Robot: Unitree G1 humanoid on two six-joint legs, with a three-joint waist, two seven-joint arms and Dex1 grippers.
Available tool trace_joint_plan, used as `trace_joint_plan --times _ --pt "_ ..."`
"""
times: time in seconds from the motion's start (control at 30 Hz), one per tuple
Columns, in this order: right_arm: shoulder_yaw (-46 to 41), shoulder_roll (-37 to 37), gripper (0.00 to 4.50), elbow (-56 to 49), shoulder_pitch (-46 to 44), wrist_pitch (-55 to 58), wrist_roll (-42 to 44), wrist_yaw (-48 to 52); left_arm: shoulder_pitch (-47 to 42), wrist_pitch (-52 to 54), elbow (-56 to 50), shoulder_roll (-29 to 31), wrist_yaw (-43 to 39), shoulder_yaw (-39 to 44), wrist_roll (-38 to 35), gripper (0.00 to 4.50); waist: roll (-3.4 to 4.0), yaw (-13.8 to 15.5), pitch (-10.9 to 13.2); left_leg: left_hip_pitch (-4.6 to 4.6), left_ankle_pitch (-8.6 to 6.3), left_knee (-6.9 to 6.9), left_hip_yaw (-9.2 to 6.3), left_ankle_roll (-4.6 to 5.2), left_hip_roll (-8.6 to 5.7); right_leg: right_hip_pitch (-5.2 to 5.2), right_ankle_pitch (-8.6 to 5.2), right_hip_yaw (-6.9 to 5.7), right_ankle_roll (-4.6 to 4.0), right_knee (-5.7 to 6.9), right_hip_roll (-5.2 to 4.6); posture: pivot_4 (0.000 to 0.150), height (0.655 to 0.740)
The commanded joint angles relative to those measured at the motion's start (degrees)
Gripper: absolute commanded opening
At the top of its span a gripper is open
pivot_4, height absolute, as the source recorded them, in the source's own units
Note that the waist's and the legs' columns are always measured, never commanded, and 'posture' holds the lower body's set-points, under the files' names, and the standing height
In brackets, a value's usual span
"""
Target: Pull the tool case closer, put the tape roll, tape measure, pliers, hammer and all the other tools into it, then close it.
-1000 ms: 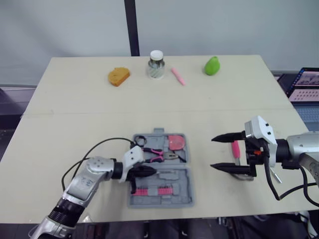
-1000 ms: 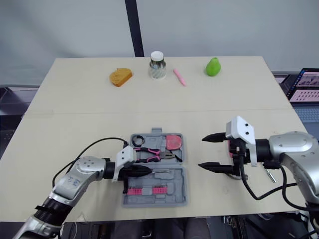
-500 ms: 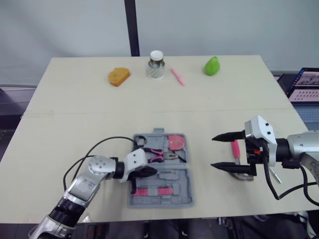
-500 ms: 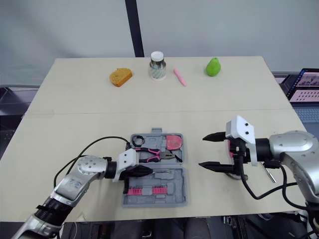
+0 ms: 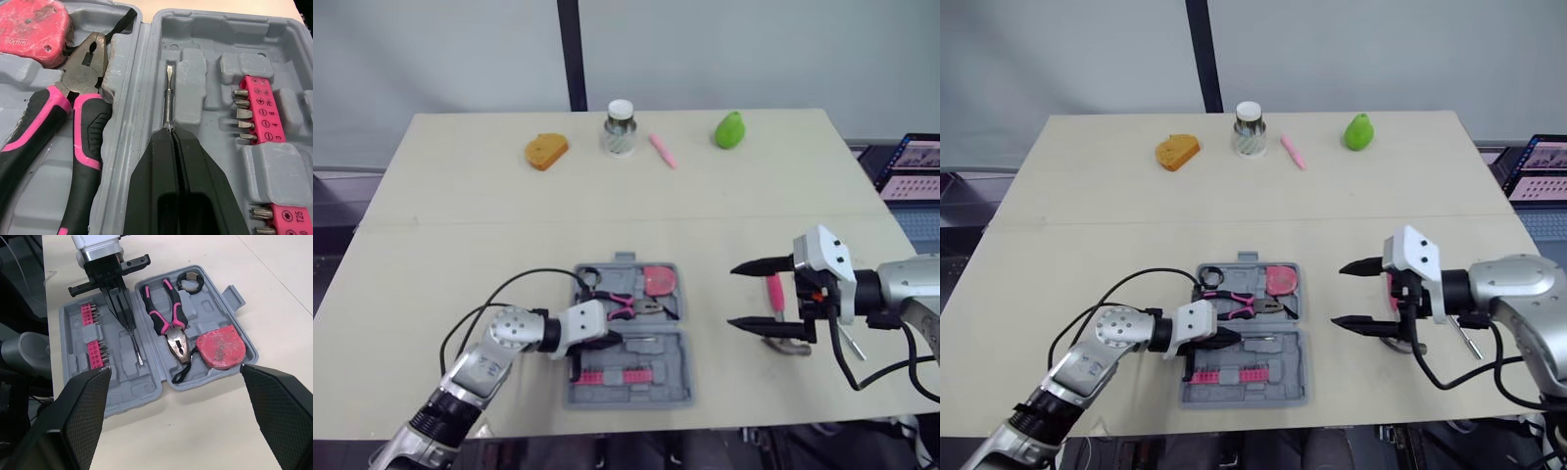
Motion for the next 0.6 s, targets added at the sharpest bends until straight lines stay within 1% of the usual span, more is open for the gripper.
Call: trace_joint_plan --times 0.03,0.17,0.23,0.33,0.37,0.4,0.43,0.5,0.6 --pt "-0.89 -0.81 4.5 -0.13 -0.88 -1.03 0.3 0.74 2.31 1.14 2.73 0.66 -0.35 -2.24 2.28 0.07 0.0 0.0 0.0 0.0 0.0 0.0 0.0 0.0 0.0 0.0 0.0 0.0 0.0 0.0 0.0 0.15 0.74" --pt "-1.54 -0.48 4.5 0.21 -0.93 -0.79 1.16 0.54 1.5 5.16 1.3 -1.19 -0.13 1.66 -2.74 0.07 0.0 0.0 0.0 0.0 0.0 0.0 0.0 0.0 0.0 0.0 0.0 -0.01 0.0 0.0 0.0 0.15 0.74" --pt "-2.0 -0.47 4.5 0.53 -0.73 -0.61 1.5 0.53 1.52 7.96 -0.75 -1.49 -1.04 4.22 -6.52 0.07 0.0 0.01 0.0 -0.01 0.0 0.0 0.0 0.0 0.0 0.0 0.0 -0.01 0.0 0.01 0.0 0.15 0.74" --pt "-4.69 -0.01 4.5 2.56 0.24 0.31 2.99 -0.23 1.7 18.45 -6.87 -2.41 -0.53 13.2 -18.69 0.07 -0.01 -0.09 0.01 -0.03 0.0 0.0 -0.01 0.0 0.02 -0.01 0.0 -0.02 0.0 0.01 0.0 0.15 0.74" --pt "-5.89 0.02 4.5 3.6 1.03 0.71 3.49 -0.35 1.76 21.84 -8.89 -1.69 0.17 17.08 -22.16 0.07 -0.02 -0.06 0.02 -0.04 0.0 0.0 -0.02 0.0 0.02 -0.02 0.0 -0.02 0.0 0.01 0.0 0.15 0.74" --pt "-6.66 0.0 4.5 4.31 1.65 0.88 3.76 -0.32 1.82 24.07 -10.24 -1.11 0.79 19.45 -24.13 0.07 -0.02 0.02 0.02 -0.06 0.0 0.01 -0.04 0.0 0.03 -0.02 0.0 -0.04 0.0 0.01 -0.01 0.15 0.74" --pt "-8.32 0.08 4.5 6.12 3.2 1.28 3.89 -0.41 3.02 25.01 -11.19 1.33 0.97 22.77 -24.56 0.29 -0.02 0.03 0.02 -0.06 0.0 0.01 -0.08 0.0 0.03 0.0 0.0 -0.06 0.0 0.01 -0.01 0.15 0.74" --pt "-10.59 0.07 4.5 9.49 5.96 0.98 3.02 -0.38 5.61 25.06 -11.67 5.46 1.22 27.2 -23.79 0.93 -0.03 -0.07 0.01 -0.05 0.0 0.01 -0.08 0.0 0.02 0.02 0.0 -0.08 0.0 0.0 -0.01 0.15 0.74" --pt "-14.13 -0.09 4.5 17.94 10.06 -1.55 0.25 -0.5 10.9 24.0 -10.55 10.46 2.02 36.11 -23.59 2.44 -0.02 -0.15 0.01 -0.01 0.0 -0.08 0.0 0.0 -0.02 0.01 0.0 -0.06 0.0 -0.05 -0.01 0.15 0.74"
